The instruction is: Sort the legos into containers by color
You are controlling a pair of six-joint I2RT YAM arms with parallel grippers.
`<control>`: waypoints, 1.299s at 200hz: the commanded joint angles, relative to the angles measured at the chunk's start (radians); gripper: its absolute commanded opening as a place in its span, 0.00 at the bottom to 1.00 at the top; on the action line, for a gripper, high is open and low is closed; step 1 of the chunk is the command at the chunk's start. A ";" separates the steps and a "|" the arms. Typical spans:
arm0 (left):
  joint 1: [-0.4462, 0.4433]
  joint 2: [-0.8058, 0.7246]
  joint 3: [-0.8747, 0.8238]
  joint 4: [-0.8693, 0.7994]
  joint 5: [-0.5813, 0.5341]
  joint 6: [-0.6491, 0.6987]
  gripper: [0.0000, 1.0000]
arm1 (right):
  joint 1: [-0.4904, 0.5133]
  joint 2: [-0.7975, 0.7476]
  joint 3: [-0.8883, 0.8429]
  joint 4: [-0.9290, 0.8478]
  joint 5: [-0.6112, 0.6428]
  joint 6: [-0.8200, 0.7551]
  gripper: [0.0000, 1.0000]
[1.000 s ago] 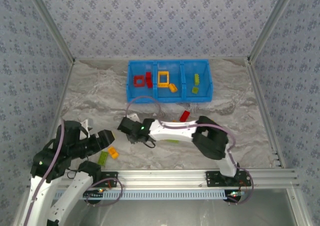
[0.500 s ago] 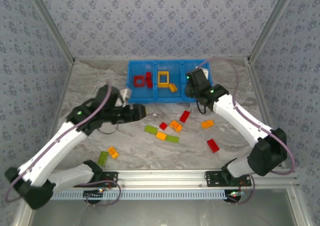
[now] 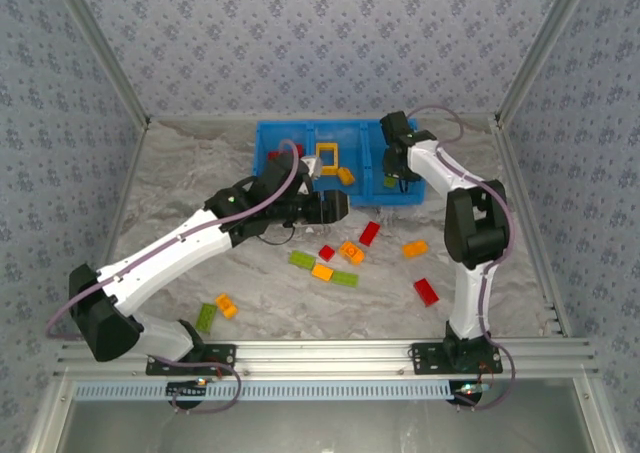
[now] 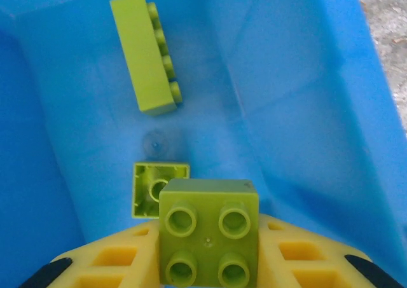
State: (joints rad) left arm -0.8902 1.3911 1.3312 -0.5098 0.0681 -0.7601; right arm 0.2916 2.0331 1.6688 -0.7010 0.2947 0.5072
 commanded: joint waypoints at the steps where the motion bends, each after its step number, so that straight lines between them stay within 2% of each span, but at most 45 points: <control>1: -0.012 0.019 0.040 0.046 -0.017 -0.002 0.75 | 0.011 0.039 0.083 -0.104 0.048 0.015 0.39; 26: -0.018 0.019 0.045 0.040 -0.024 0.000 0.75 | 0.027 0.060 0.105 -0.148 0.128 0.055 0.49; 60: -0.019 -0.023 0.029 -0.007 -0.067 -0.015 0.75 | 0.070 0.052 0.134 -0.149 0.158 0.042 0.62; 82: -0.020 -0.070 0.017 -0.115 -0.147 -0.057 0.74 | 0.115 -0.008 0.156 -0.148 0.176 0.026 0.62; 97: -0.018 -0.111 0.010 -0.295 -0.248 -0.145 0.74 | 0.148 -0.099 0.128 -0.124 0.182 0.028 0.61; 116: -0.018 -0.202 -0.078 -0.477 -0.337 -0.289 0.73 | 0.220 -0.268 0.013 -0.038 0.182 0.000 0.61; 133: -0.018 -0.310 -0.235 -0.552 -0.340 -0.414 0.72 | 0.327 -0.441 -0.185 0.152 0.126 -0.078 0.63; 169: -0.019 -0.463 -0.522 -0.587 -0.304 -0.602 0.71 | 0.567 -0.761 -0.675 0.590 -0.231 -0.188 0.65; 188: -0.019 -0.479 -0.607 -0.544 -0.279 -0.661 0.71 | 0.706 -0.843 -0.837 0.712 -0.367 -0.222 0.66; 215: -0.020 -0.457 -0.668 -0.508 -0.266 -0.710 0.70 | 0.865 -0.857 -0.920 0.716 -0.329 -0.196 0.66; 260: -0.023 -0.501 -0.773 -0.471 -0.259 -0.789 0.66 | 0.959 -0.844 -0.956 0.750 -0.277 -0.123 0.66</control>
State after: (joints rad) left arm -0.9054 0.9245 0.6102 -1.0061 -0.2012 -1.4719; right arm 1.2263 1.1912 0.7223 -0.0292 0.0006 0.3489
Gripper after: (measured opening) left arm 0.670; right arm 0.662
